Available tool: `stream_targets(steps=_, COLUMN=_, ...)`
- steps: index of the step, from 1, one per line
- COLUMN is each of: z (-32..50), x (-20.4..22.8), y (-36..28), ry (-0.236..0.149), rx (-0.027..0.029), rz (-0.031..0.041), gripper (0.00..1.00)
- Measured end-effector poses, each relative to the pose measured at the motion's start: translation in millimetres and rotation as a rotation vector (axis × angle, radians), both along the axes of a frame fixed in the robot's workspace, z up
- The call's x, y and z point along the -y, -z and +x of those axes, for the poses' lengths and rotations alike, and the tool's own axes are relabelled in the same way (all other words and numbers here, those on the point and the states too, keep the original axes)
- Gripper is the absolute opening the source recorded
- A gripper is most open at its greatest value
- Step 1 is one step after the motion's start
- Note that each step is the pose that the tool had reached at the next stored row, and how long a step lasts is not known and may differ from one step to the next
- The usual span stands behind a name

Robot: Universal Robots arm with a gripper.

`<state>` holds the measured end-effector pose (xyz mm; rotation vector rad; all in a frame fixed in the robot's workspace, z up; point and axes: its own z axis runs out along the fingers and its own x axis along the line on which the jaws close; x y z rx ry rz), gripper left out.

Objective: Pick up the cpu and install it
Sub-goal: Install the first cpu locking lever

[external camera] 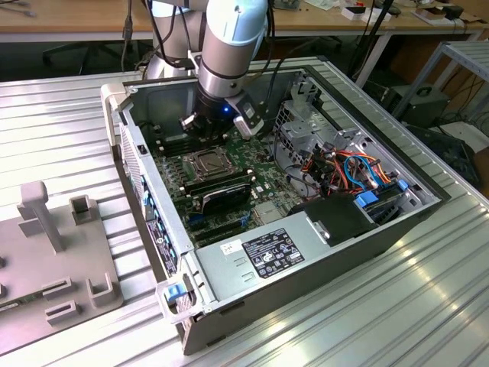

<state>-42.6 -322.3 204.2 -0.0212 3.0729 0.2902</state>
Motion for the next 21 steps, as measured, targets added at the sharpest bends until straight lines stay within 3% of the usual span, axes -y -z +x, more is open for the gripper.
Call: stream_targets(steps=21, z=0.8, x=0.4, y=4.7, ry=0.0, rx=0.0002, rz=-0.002, gripper=0.11)
